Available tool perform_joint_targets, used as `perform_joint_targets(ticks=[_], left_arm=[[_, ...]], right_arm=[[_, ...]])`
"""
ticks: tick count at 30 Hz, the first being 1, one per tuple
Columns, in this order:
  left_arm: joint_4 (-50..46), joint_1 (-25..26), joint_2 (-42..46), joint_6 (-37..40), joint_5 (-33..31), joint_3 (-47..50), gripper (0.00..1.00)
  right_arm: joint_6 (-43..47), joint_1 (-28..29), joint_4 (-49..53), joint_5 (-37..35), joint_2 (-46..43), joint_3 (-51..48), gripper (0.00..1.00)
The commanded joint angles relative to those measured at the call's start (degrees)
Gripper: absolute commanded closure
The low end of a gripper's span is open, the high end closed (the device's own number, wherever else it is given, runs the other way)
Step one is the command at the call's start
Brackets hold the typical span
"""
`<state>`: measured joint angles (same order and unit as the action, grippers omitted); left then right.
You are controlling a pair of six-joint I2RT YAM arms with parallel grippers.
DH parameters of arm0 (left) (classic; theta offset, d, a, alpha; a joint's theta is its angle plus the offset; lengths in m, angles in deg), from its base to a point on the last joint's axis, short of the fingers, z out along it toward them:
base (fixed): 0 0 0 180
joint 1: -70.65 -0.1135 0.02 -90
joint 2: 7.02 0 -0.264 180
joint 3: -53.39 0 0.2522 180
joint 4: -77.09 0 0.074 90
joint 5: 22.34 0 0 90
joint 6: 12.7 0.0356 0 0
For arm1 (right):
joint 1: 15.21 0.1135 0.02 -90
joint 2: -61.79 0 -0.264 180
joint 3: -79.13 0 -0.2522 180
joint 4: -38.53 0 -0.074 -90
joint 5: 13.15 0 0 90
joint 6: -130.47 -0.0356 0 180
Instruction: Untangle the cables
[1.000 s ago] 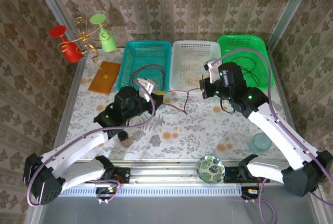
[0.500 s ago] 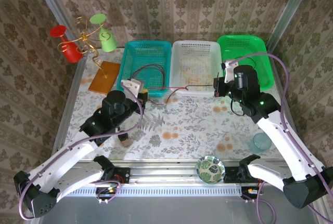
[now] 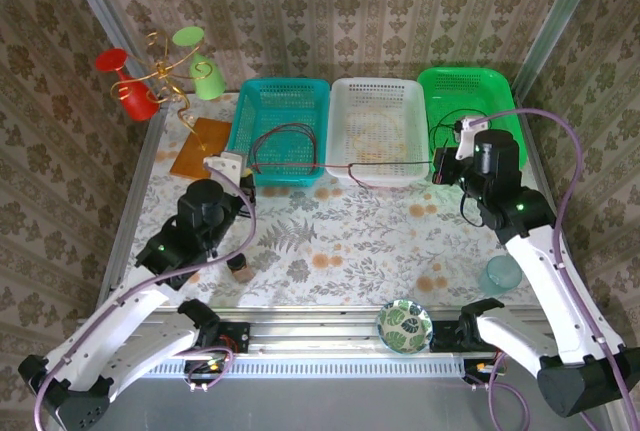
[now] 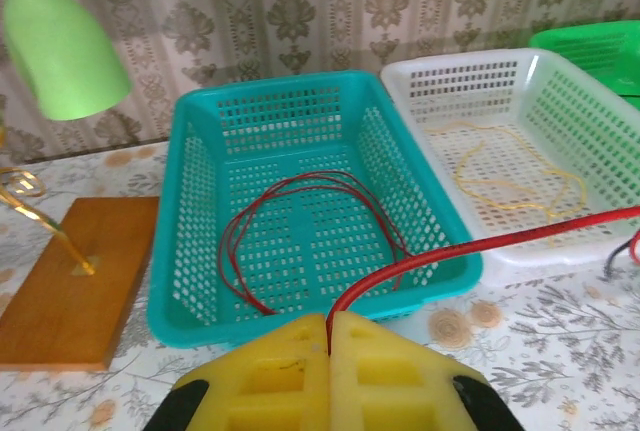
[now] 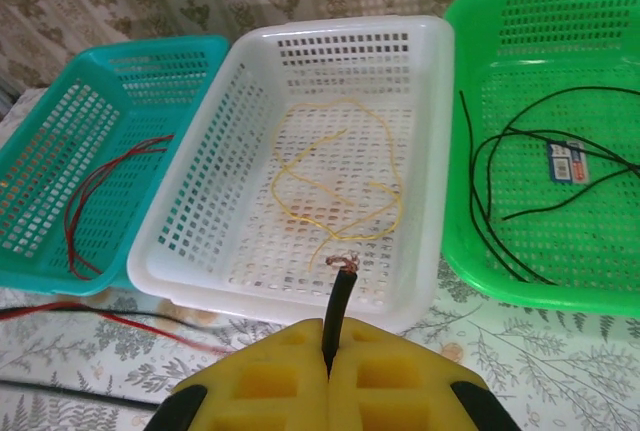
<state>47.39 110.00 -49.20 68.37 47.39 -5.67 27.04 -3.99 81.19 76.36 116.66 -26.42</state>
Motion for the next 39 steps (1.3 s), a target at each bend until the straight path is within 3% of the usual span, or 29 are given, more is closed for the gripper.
perform_joint_targets(ticks=[1, 25, 39], left_arm=[[-3.61, -1.53, 1.81, 0.14, -5.65, 0.3, 1.0], [-9.22, -9.49, 6.29, 0.28, -5.66, 2.17, 1.0], [-12.74, -16.76, 9.56, -1.44, -5.48, 2.8, 1.0]], right_arm=[[-0.79, -2.04, 0.27, -3.42, -1.67, -0.78, 1.0], [-1.15, -13.6, 0.41, -4.39, -6.36, -3.1, 1.0], [-3.62, -19.33, 0.27, -12.08, -9.54, -6.12, 1.0]])
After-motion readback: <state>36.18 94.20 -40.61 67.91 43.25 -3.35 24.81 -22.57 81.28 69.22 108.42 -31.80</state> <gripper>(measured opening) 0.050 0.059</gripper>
